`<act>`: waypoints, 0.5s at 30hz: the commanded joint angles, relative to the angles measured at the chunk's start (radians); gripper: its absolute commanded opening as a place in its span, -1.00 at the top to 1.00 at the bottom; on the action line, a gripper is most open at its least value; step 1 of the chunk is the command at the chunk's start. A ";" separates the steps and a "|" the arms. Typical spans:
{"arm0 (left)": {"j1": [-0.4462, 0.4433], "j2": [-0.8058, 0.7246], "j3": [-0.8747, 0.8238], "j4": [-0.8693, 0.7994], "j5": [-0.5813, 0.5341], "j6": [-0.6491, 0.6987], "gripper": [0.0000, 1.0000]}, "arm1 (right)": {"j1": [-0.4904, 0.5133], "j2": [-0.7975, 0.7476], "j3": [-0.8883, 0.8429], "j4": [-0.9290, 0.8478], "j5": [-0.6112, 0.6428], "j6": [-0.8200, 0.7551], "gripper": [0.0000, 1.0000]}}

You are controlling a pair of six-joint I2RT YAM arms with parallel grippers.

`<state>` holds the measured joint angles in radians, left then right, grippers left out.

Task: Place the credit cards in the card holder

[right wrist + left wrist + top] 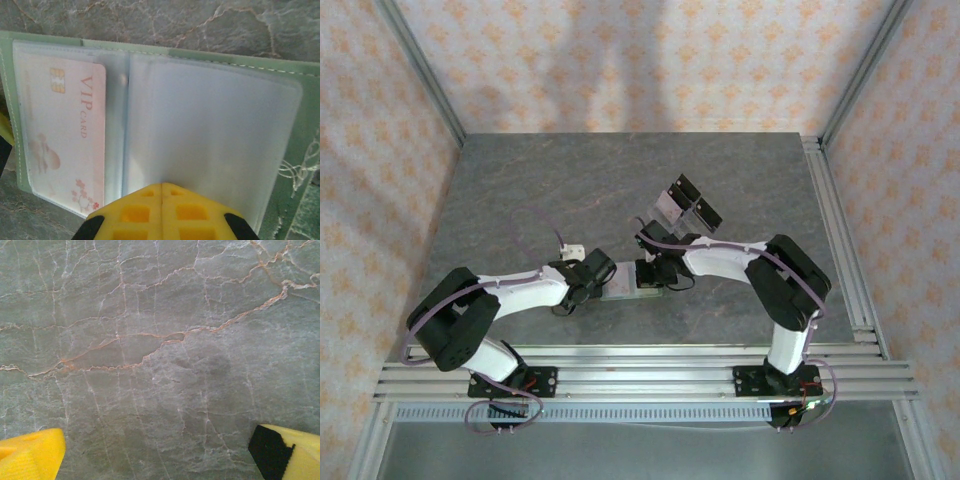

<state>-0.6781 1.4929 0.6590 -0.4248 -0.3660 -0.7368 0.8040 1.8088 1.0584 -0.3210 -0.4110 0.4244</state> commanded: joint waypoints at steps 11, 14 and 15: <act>0.005 0.020 -0.017 -0.012 -0.004 -0.035 -0.99 | 0.009 -0.030 0.074 -0.053 0.017 -0.032 0.99; 0.005 0.033 -0.016 -0.007 0.000 -0.039 -1.00 | 0.010 -0.004 0.089 -0.049 0.012 -0.033 0.99; 0.005 0.035 -0.017 -0.005 0.002 -0.039 -1.00 | 0.010 0.003 0.094 -0.047 0.010 -0.032 0.99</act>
<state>-0.6788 1.4906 0.6590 -0.4320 -0.3668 -0.7597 0.8070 1.7977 1.1179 -0.3485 -0.4114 0.4068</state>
